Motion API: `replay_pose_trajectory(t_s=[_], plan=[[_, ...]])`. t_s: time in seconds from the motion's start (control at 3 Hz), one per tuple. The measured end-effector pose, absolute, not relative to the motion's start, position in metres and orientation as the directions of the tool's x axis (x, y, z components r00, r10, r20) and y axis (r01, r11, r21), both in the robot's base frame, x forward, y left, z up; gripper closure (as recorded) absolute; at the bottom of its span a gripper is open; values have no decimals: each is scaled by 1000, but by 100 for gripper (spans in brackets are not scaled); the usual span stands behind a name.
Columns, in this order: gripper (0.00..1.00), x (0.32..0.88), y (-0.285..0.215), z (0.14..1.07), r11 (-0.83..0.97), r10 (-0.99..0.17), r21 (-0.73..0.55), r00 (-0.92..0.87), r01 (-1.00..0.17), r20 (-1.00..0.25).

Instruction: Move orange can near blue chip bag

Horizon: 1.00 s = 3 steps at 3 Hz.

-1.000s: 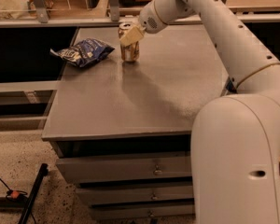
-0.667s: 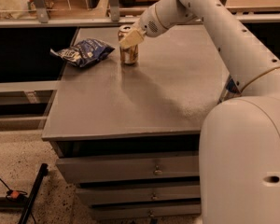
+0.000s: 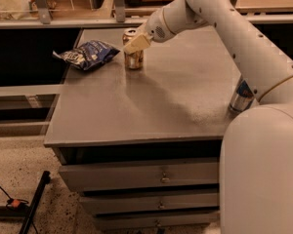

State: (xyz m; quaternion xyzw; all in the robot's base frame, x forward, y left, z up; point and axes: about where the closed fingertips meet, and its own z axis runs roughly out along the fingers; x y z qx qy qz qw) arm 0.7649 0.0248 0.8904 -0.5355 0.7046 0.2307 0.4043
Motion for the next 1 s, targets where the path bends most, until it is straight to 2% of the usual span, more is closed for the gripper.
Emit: replay_pose_trajectory(t_s=[0.33,1.0], plan=[[0,763,23,892,325,-566,-124,-88,-938,-820],[0,765,5,894,364,-575,-132,-110,-922,-811]])
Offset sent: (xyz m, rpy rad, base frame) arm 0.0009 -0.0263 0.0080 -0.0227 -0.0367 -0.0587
